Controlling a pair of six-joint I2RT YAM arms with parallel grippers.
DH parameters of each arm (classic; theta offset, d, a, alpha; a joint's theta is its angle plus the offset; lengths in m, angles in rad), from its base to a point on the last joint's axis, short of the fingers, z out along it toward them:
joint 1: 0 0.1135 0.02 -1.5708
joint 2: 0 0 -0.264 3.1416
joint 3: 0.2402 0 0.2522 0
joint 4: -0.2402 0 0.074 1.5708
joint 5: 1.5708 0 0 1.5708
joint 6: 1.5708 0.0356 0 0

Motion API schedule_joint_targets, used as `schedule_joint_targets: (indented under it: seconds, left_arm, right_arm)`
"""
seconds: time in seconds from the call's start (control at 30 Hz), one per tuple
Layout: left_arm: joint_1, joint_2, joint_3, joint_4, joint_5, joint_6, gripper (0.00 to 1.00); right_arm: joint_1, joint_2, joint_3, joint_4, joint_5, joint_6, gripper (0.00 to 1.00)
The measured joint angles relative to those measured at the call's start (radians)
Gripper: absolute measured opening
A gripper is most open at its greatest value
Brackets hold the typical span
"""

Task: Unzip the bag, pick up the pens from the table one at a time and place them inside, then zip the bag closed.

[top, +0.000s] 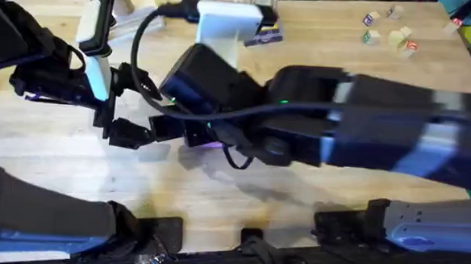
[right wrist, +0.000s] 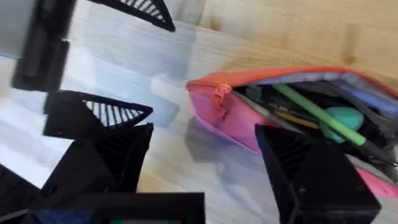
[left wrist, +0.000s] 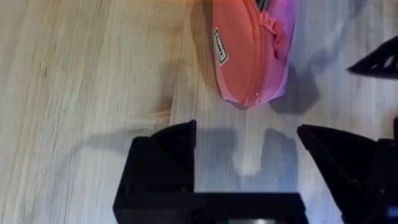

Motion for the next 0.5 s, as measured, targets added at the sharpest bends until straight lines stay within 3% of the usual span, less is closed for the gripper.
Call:
schedule_joint_targets:
  seconds: [0.27, 0.5]
  left_arm:
    - [0.000, 0.000, 0.000, 0.000, 0.000, 0.000, 0.993]
    - [0.000, 0.000, 0.000, 0.000, 0.000, 0.000, 0.993]
  right_arm:
    - [0.000, 0.038, 0.000, 0.022, 0.024, 0.000, 0.987]
    - [0.000, 0.077, 0.000, 0.060, 0.057, 0.003, 0.815]
